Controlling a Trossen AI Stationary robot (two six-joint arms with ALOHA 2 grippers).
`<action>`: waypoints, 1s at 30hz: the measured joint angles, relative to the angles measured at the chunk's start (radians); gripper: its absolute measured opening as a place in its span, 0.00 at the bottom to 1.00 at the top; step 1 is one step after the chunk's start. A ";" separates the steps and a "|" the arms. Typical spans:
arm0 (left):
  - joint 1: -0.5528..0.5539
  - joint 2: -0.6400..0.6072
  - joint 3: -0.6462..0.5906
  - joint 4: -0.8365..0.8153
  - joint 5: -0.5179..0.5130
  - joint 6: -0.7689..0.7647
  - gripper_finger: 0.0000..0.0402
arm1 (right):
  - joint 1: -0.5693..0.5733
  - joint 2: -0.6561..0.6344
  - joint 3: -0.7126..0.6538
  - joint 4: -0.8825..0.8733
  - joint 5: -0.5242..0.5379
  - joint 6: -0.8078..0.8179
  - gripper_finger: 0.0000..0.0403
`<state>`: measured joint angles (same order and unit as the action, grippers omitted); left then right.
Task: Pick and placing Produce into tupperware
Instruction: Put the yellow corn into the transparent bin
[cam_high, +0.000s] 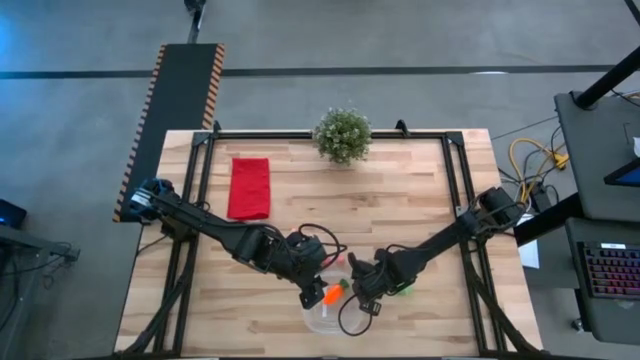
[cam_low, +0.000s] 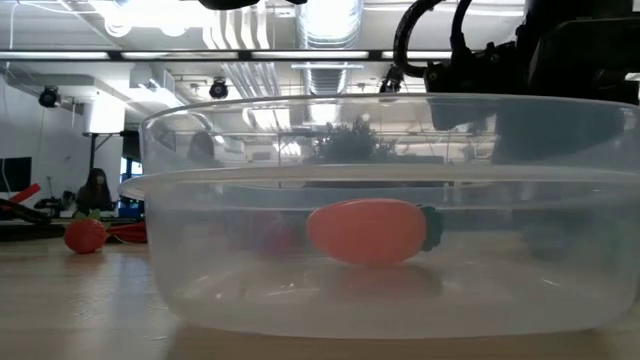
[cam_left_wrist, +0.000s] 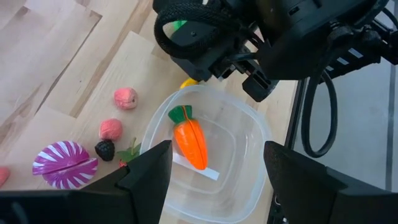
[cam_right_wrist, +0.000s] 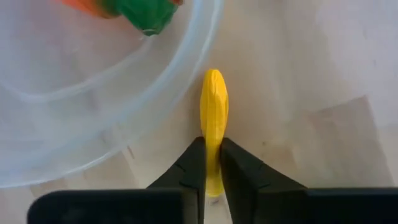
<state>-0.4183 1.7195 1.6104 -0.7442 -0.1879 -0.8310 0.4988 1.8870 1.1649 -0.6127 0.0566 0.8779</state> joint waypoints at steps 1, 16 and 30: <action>0.000 0.000 0.000 0.000 0.000 0.000 0.60 | 0.000 -0.004 0.004 -0.014 0.000 -0.005 0.08; 0.000 0.000 0.000 0.003 -0.013 0.000 0.60 | 0.021 -0.266 0.026 -0.122 0.060 0.090 0.08; -0.039 -0.006 -0.001 0.006 -0.084 0.003 0.60 | 0.058 -0.140 0.265 -0.140 0.026 -0.088 0.13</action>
<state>-0.4575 1.7137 1.6096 -0.7380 -0.2717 -0.8276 0.5569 1.7472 1.4300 -0.7525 0.0821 0.7902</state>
